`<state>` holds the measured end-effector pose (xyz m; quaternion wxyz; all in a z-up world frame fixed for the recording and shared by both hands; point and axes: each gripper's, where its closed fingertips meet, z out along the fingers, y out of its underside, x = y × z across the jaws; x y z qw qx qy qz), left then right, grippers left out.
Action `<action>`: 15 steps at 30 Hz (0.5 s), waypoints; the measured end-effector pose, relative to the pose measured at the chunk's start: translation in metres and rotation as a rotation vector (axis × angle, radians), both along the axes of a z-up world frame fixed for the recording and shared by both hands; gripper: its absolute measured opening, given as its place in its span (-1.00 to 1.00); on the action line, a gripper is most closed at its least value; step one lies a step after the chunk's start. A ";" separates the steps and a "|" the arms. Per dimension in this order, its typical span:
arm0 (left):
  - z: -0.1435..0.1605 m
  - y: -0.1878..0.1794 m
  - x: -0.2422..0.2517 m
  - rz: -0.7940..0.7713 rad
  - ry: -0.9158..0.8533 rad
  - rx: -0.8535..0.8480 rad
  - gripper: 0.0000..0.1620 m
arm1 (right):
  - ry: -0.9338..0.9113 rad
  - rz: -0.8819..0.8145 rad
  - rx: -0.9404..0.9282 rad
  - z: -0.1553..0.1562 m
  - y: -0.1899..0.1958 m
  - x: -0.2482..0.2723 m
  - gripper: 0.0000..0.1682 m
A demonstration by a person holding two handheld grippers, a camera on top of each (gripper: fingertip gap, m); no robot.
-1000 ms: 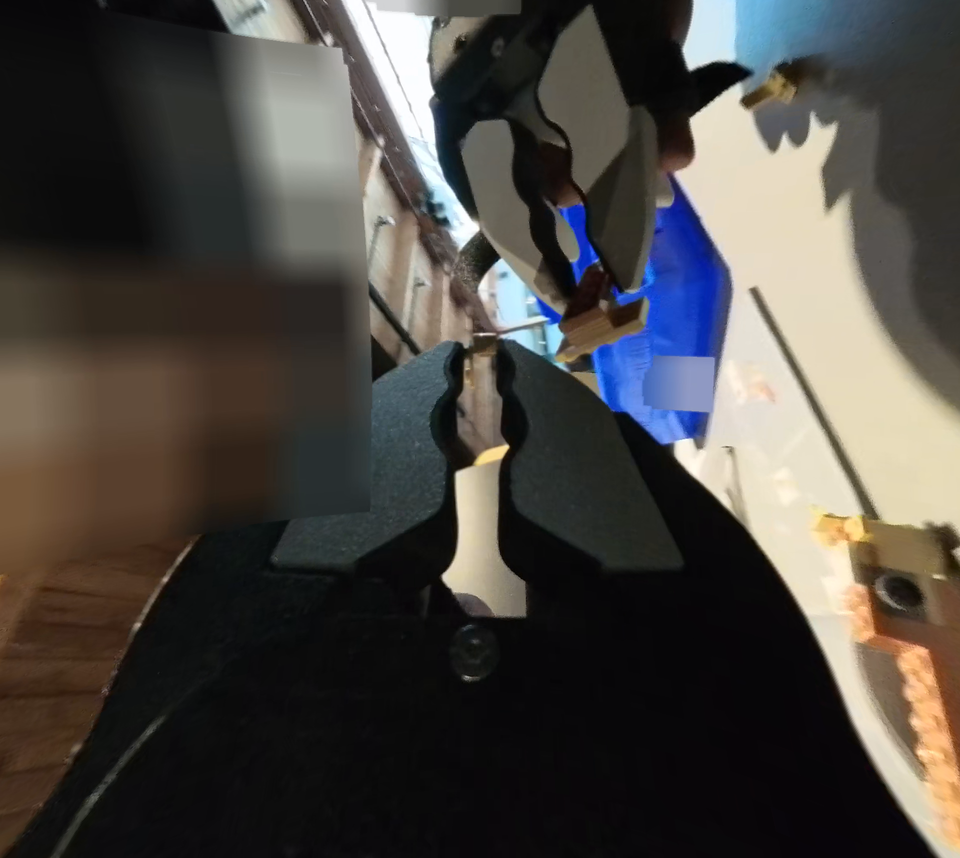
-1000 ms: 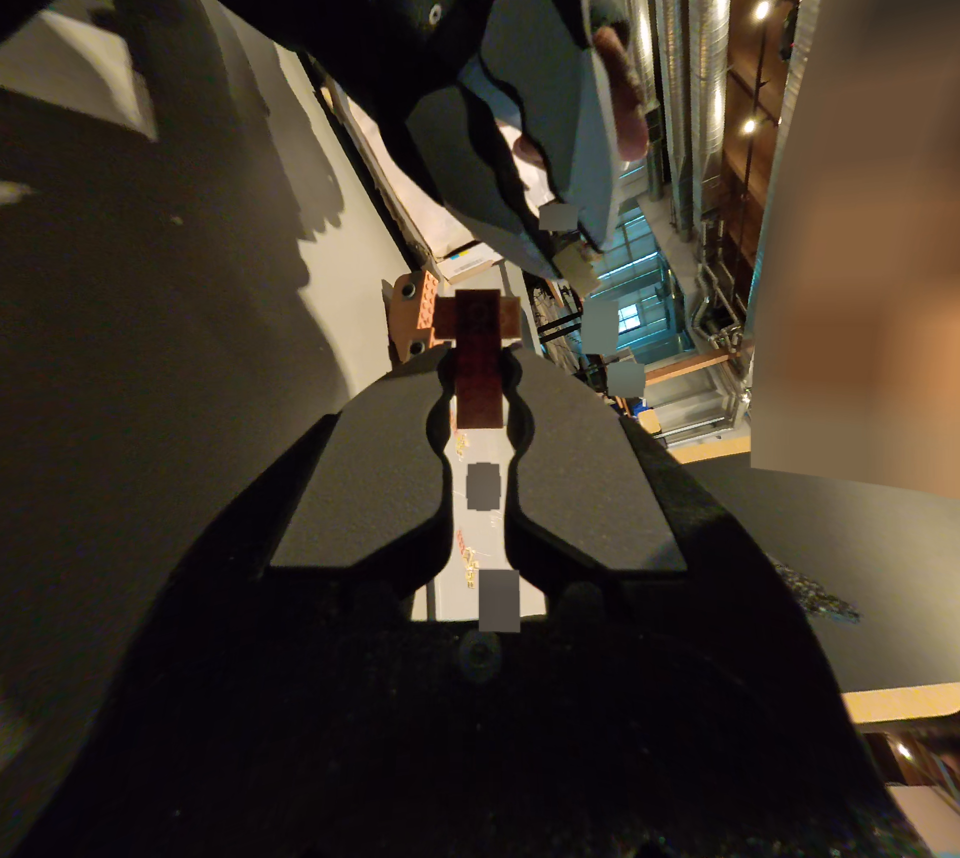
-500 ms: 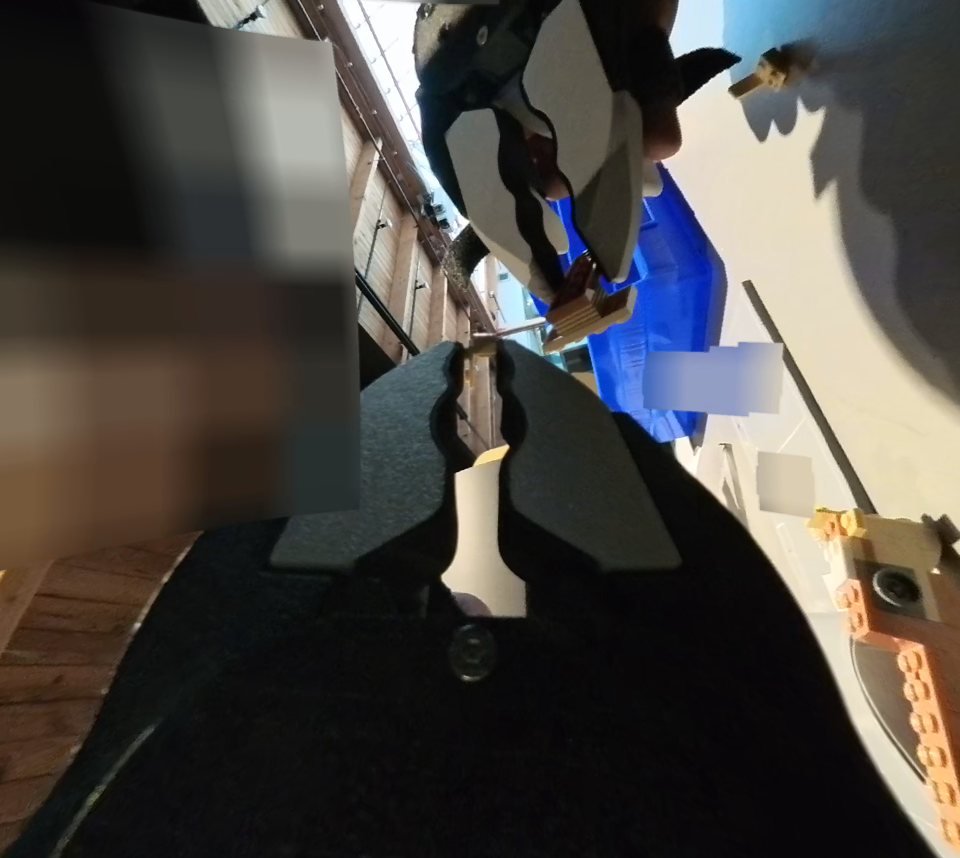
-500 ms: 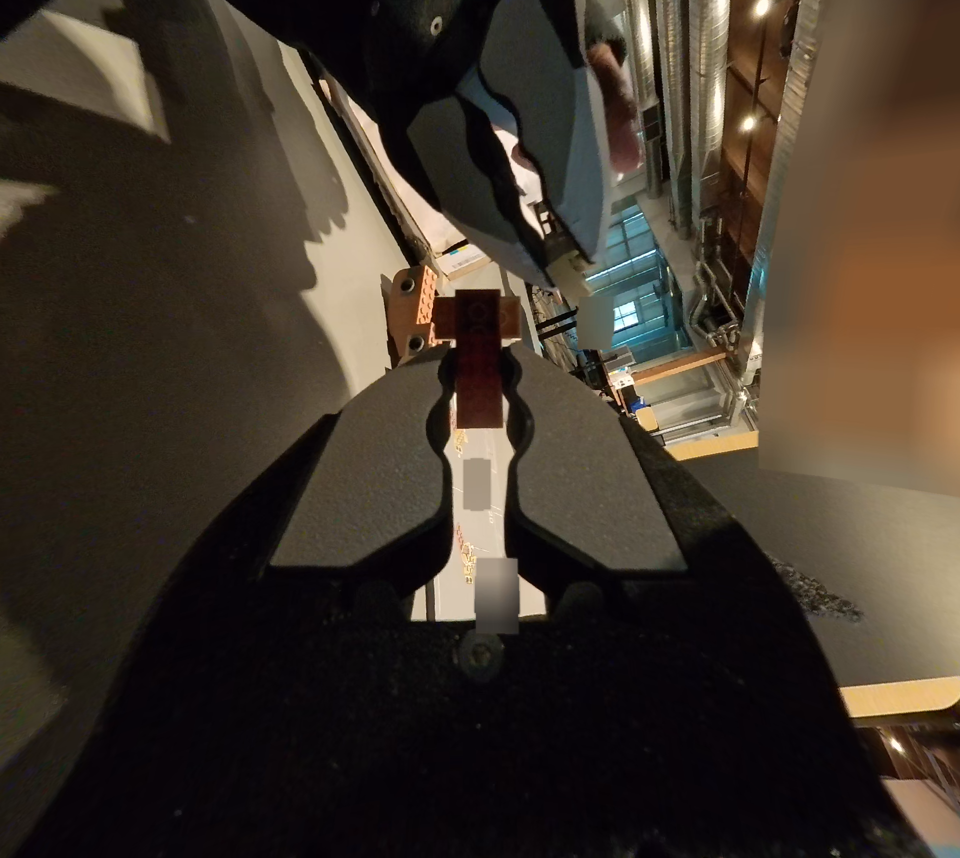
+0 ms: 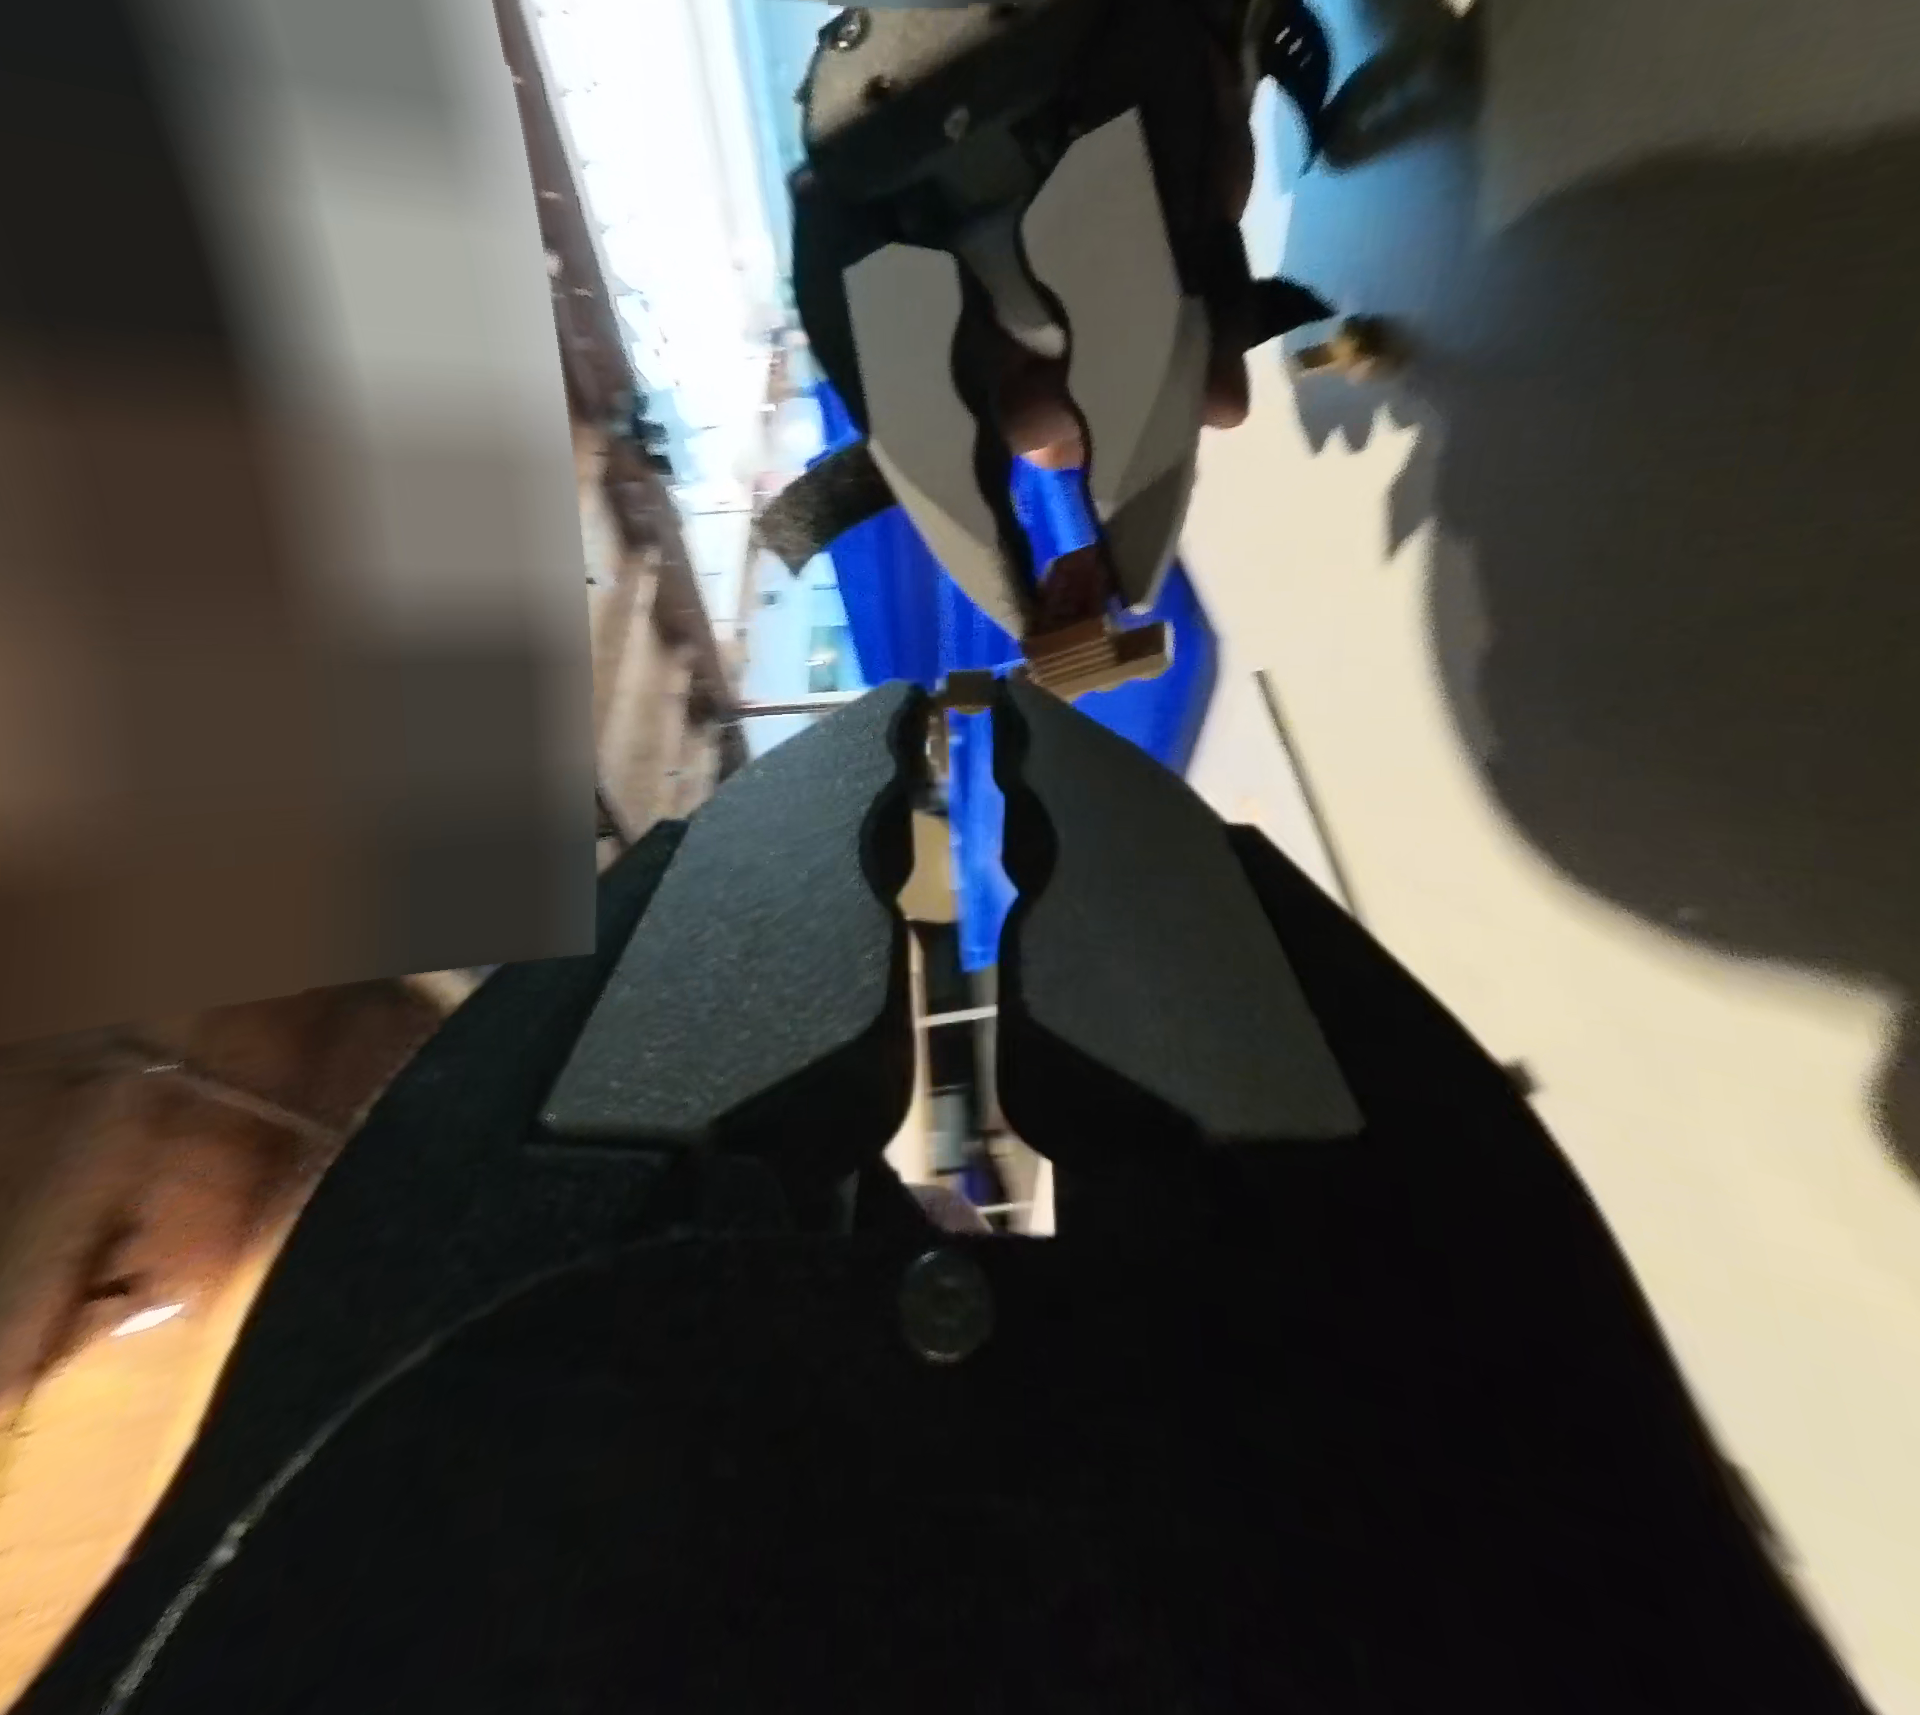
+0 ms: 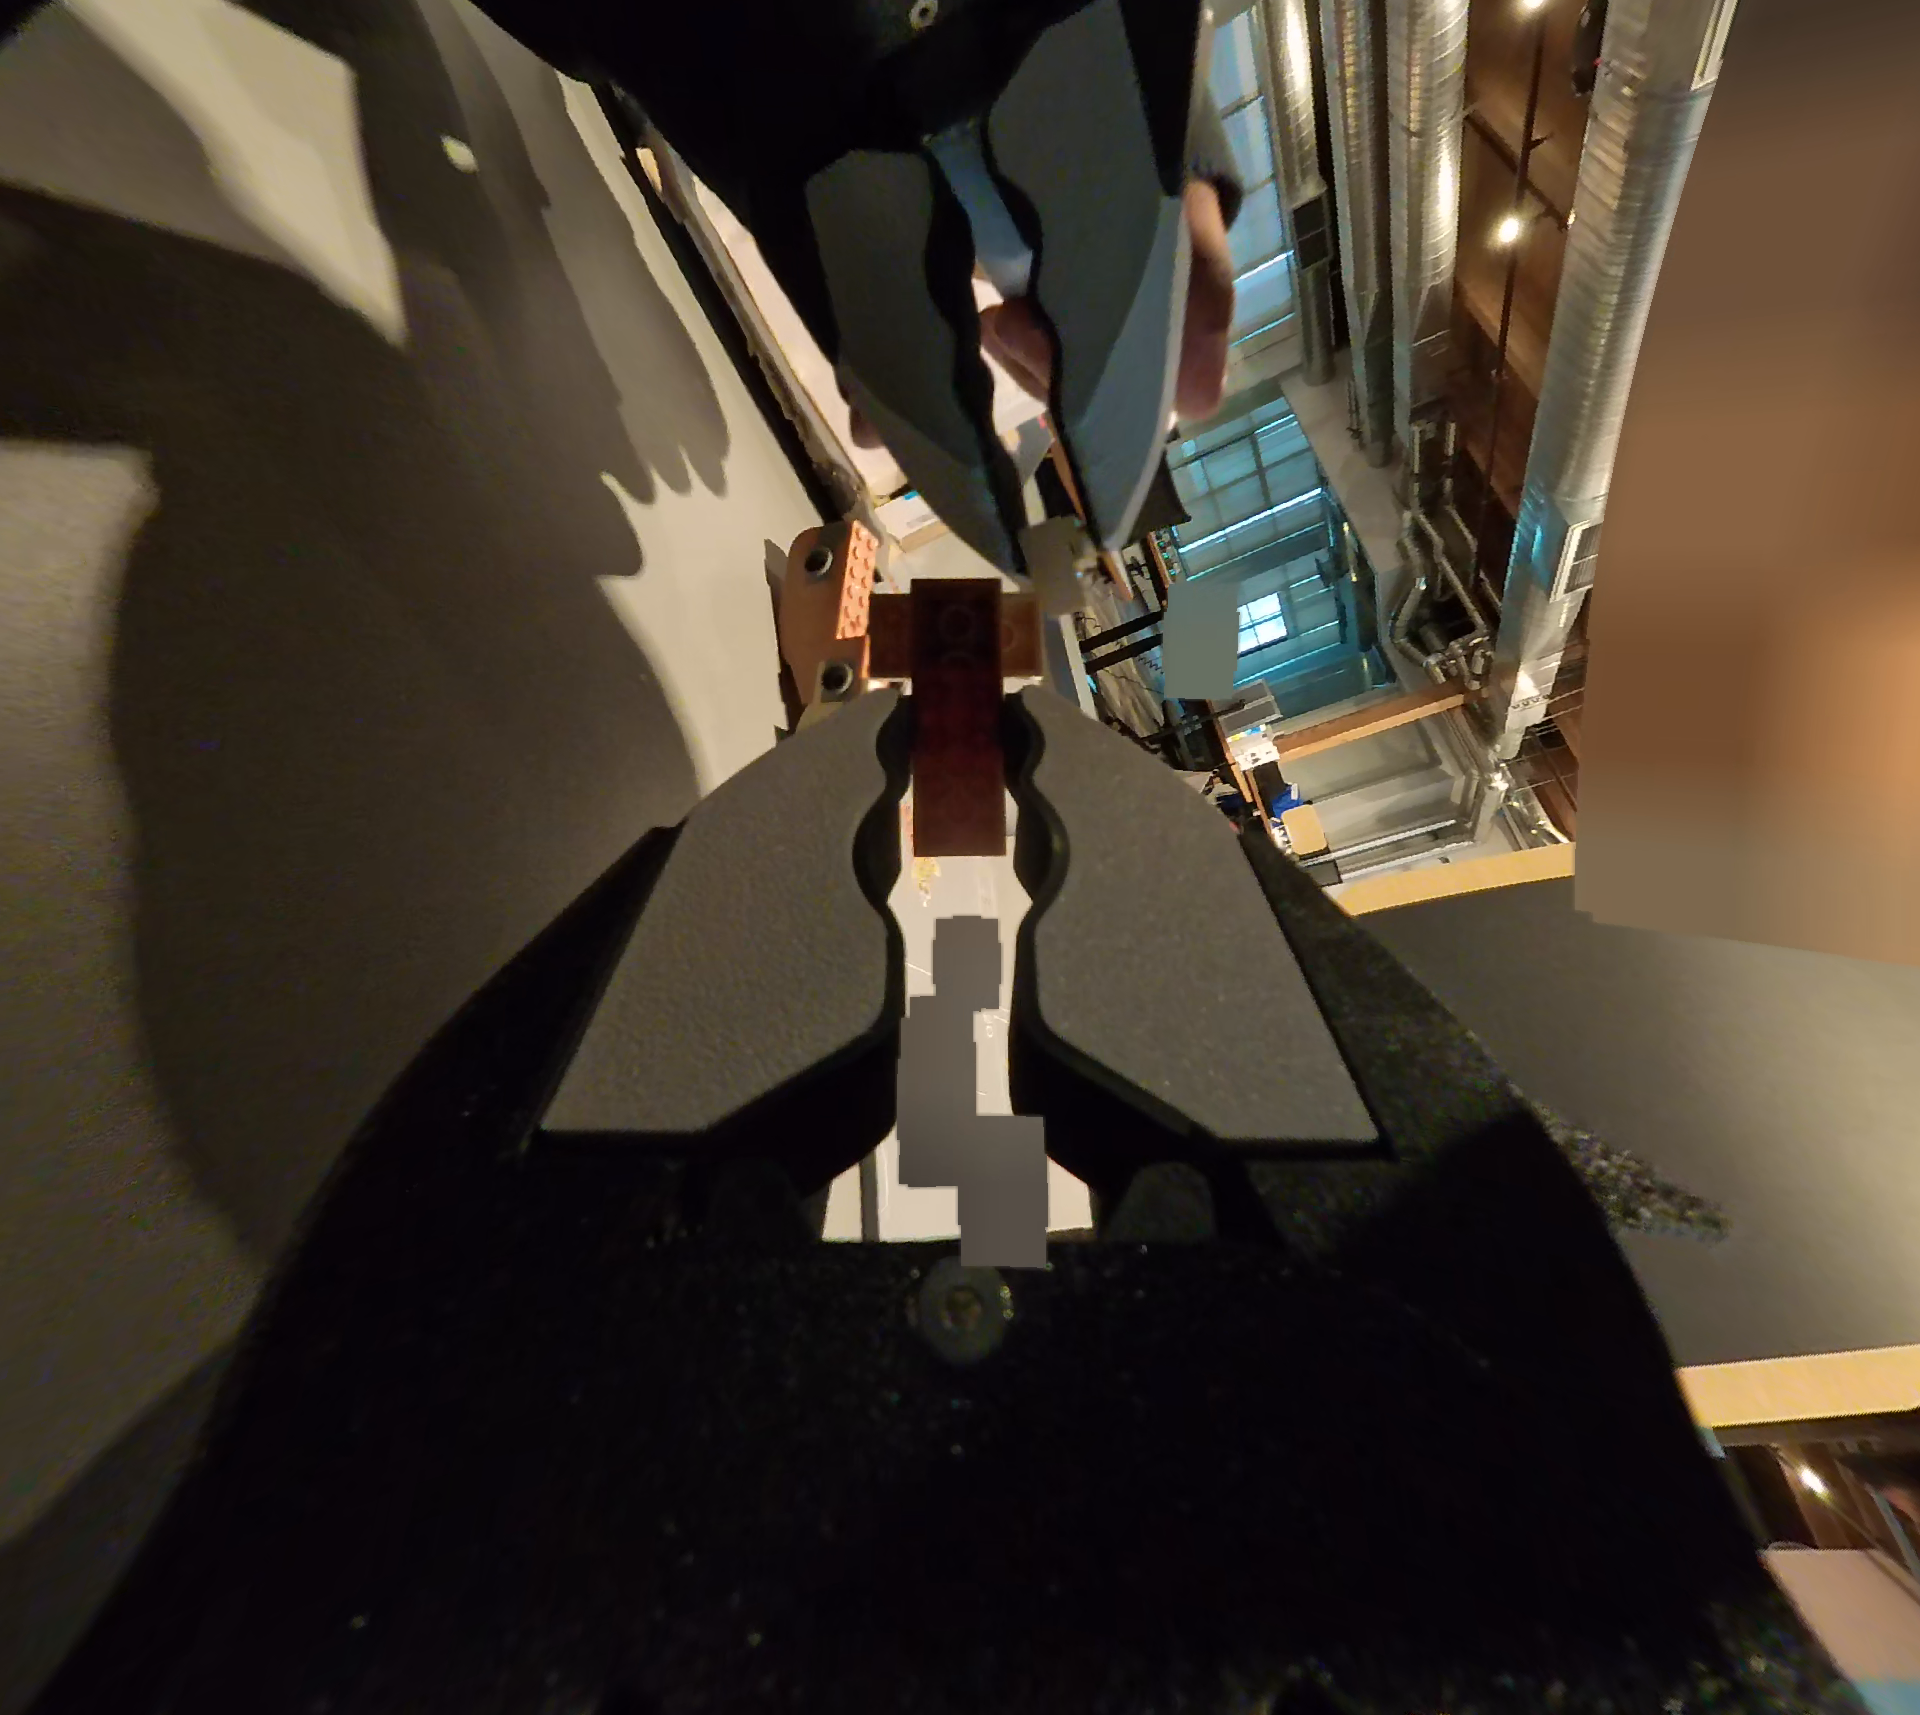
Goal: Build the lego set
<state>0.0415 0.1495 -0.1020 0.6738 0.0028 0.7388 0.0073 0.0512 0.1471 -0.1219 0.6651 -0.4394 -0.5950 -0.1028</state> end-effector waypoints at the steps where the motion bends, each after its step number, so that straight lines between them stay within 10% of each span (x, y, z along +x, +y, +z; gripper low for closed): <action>1: -0.001 0.000 0.000 -0.003 0.009 -0.026 -0.87 | -0.001 0.000 -0.002 -0.001 0.000 0.000 -0.81; 15: -0.007 0.000 0.001 -0.037 0.140 -0.415 -0.86 | -0.006 0.005 -0.022 -0.004 0.001 -0.002 -0.81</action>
